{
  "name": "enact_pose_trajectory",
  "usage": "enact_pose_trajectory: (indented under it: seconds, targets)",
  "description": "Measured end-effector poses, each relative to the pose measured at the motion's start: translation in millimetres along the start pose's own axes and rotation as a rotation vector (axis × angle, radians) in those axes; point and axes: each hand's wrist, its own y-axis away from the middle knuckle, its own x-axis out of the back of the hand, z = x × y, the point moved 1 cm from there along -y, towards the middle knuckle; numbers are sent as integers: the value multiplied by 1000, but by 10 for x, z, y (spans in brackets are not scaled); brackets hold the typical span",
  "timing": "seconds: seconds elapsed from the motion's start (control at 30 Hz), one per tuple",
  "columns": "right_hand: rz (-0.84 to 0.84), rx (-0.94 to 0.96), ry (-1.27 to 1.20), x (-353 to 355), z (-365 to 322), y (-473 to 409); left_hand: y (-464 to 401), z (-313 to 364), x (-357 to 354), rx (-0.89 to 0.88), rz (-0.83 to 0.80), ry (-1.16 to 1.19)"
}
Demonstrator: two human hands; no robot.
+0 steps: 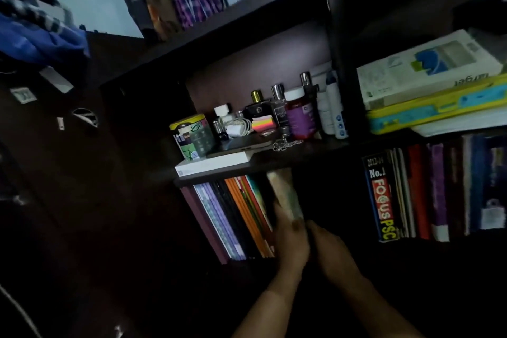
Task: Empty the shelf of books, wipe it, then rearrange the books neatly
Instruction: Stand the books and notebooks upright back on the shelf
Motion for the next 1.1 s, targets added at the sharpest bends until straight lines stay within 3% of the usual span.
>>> enact_pose_trajectory:
  seconds: [0.1, 0.2, 0.37, 0.7, 0.93, 1.1]
  targets:
    - [-18, -117, -67, -217, 222, -54, 115, -207, -152, -5, -17, -89]
    - [-58, -79, 39, -241, 260, -97, 131, -288, -190, 38, 51, -88]
    - [-103, -85, 131, -282, 260, -103, 82, -278, -183, 133, 48, 89]
    - [70, -61, -111, -145, 195, 101, 303, -282, -105, 246, -63, 251]
    - [200, -174, -284, 216, -35, 1158, 1205, 317, 223, 276, -216, 354]
    - [350, -257, -284, 903, -109, 2340, 2104, 1005, 24, 211, -618, 414]
